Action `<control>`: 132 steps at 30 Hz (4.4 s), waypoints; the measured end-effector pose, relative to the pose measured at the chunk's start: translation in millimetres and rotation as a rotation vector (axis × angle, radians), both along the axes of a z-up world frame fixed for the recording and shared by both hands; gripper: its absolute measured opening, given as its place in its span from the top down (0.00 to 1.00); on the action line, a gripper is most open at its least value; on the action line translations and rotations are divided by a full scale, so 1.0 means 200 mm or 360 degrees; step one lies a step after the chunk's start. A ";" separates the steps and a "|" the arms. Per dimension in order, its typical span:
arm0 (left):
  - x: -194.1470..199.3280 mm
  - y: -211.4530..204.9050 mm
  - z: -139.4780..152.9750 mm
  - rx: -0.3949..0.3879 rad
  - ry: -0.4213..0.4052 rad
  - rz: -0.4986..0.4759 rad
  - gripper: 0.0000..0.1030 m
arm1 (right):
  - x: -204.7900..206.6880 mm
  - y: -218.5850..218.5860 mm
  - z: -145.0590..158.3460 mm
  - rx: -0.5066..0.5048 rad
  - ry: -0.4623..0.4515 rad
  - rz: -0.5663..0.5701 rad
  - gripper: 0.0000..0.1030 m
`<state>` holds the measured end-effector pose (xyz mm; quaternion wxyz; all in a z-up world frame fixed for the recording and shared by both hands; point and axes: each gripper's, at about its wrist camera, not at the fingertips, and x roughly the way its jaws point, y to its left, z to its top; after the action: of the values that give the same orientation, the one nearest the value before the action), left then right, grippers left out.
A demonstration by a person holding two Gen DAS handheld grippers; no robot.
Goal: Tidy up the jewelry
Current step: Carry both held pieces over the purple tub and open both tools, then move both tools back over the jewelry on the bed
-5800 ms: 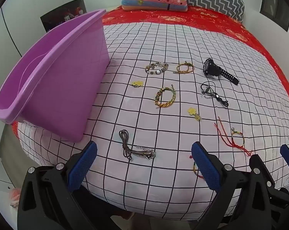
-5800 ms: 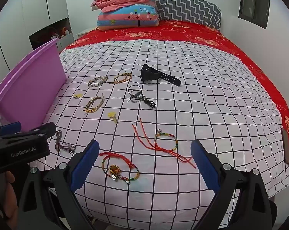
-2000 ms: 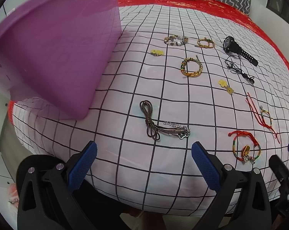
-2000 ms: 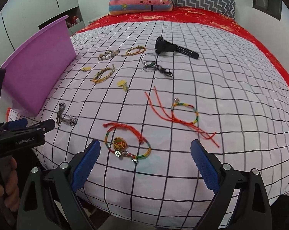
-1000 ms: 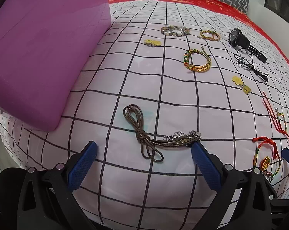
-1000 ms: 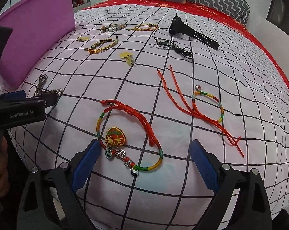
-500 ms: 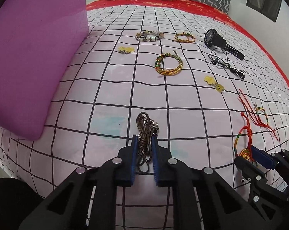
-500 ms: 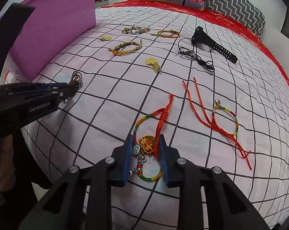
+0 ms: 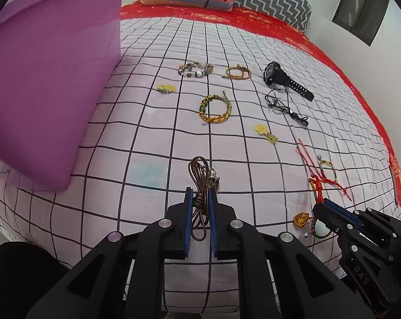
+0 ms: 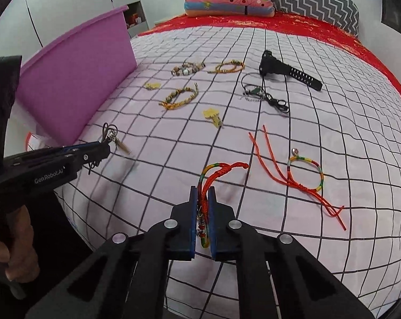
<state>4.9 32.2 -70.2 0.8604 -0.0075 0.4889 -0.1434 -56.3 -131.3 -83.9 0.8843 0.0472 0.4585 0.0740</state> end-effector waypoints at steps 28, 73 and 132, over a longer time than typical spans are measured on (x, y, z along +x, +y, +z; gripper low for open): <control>0.20 0.59 0.87 -0.0068 -0.0380 0.0276 0.89 | 0.39 0.47 0.92 0.0147 -0.0494 0.0292 0.93; 0.43 1.26 0.60 0.0119 -0.0221 0.0815 0.13 | 0.92 1.28 0.79 0.0058 -0.0233 0.0593 0.68; -0.11 0.11 0.53 0.0121 -0.0224 0.0215 0.07 | 0.00 -0.10 0.47 0.0014 -0.0157 -0.0147 0.53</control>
<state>-17.5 54.3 35.0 0.9000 0.0023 0.4308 -0.0667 -55.7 -150.9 9.7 0.9082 0.0686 0.4112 0.0374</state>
